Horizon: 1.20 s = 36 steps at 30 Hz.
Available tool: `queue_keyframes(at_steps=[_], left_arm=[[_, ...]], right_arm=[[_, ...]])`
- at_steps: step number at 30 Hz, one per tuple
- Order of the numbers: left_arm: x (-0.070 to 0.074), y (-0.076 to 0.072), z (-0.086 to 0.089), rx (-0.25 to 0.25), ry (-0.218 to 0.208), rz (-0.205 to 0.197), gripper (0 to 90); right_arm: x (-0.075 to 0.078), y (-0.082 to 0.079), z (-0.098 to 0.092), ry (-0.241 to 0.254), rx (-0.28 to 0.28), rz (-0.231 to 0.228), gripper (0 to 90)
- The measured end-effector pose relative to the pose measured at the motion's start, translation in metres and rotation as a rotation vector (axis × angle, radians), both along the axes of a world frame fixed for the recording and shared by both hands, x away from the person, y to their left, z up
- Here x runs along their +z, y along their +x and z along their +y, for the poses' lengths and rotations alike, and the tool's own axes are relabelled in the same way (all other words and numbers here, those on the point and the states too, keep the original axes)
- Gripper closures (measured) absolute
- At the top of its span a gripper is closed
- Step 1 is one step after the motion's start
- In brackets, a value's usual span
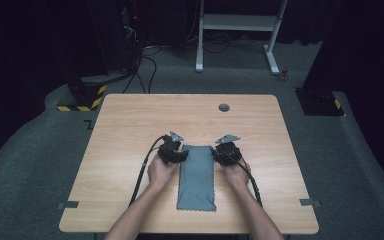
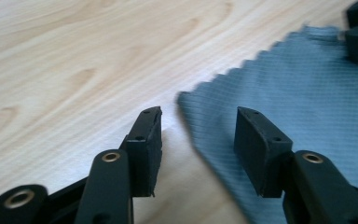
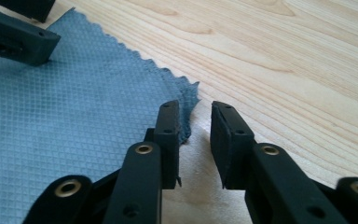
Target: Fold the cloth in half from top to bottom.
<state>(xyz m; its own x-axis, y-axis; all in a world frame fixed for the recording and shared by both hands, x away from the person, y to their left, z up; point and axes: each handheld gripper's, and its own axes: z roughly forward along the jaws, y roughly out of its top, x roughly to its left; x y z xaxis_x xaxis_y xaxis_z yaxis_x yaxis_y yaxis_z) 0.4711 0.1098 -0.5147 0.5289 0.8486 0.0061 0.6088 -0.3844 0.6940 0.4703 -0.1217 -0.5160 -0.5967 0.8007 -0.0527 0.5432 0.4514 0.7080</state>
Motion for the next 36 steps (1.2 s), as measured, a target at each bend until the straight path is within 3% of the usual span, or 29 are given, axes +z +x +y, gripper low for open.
queue_keyframes(at_steps=[7, 10, 13, 18, 22, 27, 29, 31, 36], left_arm=[[0.000, 0.010, 0.005, 0.043, -0.042, 0.028, 49.0], [0.001, 0.012, 0.003, 0.032, -0.011, 0.034, 50.6], [0.002, 0.014, 0.001, 0.012, -0.002, 0.030, 53.1], [0.003, 0.014, 0.000, -0.025, -0.007, 0.034, 62.7], [0.002, 0.015, 0.001, -0.046, -0.040, 0.043, 75.6], [0.006, 0.022, 0.001, -0.070, -0.033, 0.101, 86.2], [0.007, 0.023, 0.000, -0.074, -0.021, 0.102, 88.2], [0.007, 0.023, 0.003, -0.073, -0.044, 0.115, 88.7], [0.010, 0.023, 0.005, -0.076, -0.052, 0.102, 89.2]], right_arm=[[-0.003, 0.009, -0.003, 0.066, -0.022, 0.031, 68.3], [-0.001, 0.015, 0.002, 0.061, -0.022, 0.056, 68.9], [-0.003, 0.017, 0.002, 0.077, -0.021, 0.049, 71.7], [-0.002, 0.017, 0.005, 0.067, 0.003, 0.049, 82.6], [-0.002, 0.017, 0.006, 0.073, 0.019, 0.057, 88.5], [-0.002, 0.017, 0.006, 0.071, 0.019, 0.059, 89.6], [0.000, 0.016, 0.006, 0.070, 0.017, 0.063, 89.8], [0.002, 0.017, 0.006, 0.069, 0.016, 0.066, 89.9], [0.013, 0.019, 0.008, 0.063, 0.027, 0.066, 90.0]])
